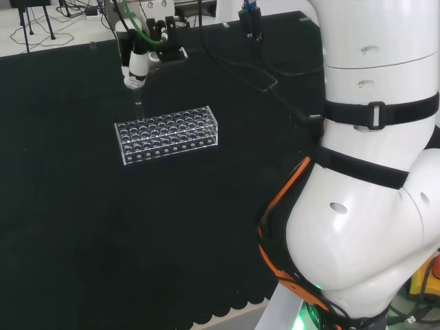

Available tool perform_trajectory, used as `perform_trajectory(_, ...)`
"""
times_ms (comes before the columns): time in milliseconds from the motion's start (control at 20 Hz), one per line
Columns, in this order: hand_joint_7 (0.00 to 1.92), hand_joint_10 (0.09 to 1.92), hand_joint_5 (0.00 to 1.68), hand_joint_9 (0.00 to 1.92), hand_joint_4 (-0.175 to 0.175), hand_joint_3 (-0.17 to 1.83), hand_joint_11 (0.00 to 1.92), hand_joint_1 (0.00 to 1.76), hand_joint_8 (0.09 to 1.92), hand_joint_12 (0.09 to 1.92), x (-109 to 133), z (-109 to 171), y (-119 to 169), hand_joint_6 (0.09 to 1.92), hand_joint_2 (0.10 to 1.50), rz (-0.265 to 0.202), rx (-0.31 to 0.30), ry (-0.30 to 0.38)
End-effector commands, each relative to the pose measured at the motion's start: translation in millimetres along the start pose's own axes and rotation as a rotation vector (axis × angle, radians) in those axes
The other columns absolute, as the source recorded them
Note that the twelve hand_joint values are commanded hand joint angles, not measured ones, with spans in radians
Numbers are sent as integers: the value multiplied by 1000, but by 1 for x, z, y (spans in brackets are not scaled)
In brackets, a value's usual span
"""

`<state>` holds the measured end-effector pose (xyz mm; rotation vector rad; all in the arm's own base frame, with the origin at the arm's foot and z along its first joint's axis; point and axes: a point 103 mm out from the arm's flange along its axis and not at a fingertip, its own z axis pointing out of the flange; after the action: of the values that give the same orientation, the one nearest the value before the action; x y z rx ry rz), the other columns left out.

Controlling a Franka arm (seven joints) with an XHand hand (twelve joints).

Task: Put the test tube back in the rack.

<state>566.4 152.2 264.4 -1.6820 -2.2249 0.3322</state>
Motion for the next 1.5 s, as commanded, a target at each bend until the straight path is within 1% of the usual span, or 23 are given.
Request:
perform_trajectory(50, 1783, 741, 1569, 1638, -175, 759, 1394, 1247, 420, 1018, -5, 6, 5, 130, 520, 10, 18, 2)
perform_trajectory(1000, 1783, 743, 1572, 1637, -175, 758, 1391, 1247, 421, 1020, -8, 8, 14, 123, 520, 22, 30, 14)
perform_trajectory(1100, 1783, 744, 1572, 1636, -175, 758, 1391, 1247, 421, 1020, -8, 10, 19, 122, 520, 20, 33, 15)
perform_trajectory(1500, 1783, 745, 1573, 1636, -175, 757, 1390, 1247, 422, 1021, -8, 12, 19, 120, 521, 18, 28, 26)
